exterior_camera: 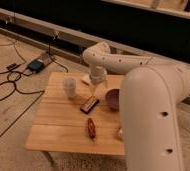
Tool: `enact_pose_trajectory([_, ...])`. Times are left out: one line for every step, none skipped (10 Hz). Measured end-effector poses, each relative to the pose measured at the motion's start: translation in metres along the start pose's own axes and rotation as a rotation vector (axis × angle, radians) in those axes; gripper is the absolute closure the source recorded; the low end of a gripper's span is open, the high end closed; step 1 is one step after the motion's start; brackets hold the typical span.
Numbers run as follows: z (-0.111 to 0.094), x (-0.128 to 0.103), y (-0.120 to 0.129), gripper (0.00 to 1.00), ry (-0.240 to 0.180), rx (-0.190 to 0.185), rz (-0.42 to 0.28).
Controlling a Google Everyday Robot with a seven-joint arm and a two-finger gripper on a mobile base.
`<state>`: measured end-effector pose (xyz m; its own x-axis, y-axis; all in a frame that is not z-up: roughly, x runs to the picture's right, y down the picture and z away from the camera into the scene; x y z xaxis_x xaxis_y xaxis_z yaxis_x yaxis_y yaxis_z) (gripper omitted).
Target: Place the white sponge in the ceramic bowl
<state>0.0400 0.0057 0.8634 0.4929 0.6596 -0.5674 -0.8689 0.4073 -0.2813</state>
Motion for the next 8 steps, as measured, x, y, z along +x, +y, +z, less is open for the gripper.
enact_pose_trajectory([0.011,-0.013,-0.011,0.35,0.017,-0.013,-0.017])
enact_pose_trajectory([0.016,-0.022,-0.016,0.35,0.023,-0.020,-0.028])
enact_pose_trajectory([0.022,-0.033,-0.021,0.35,0.026,-0.026,-0.039])
enact_pose_trajectory([0.029,-0.048,-0.028,0.35,0.026,-0.034,-0.055])
enact_pose_trajectory([0.033,-0.055,-0.032,0.35,0.024,-0.037,-0.064])
enact_pose_trajectory([0.039,-0.066,-0.036,0.35,0.020,-0.040,-0.080])
enact_pose_trajectory([0.044,-0.075,-0.038,0.35,0.017,-0.041,-0.095])
enact_pose_trajectory([0.051,-0.085,-0.039,0.35,0.015,-0.043,-0.111])
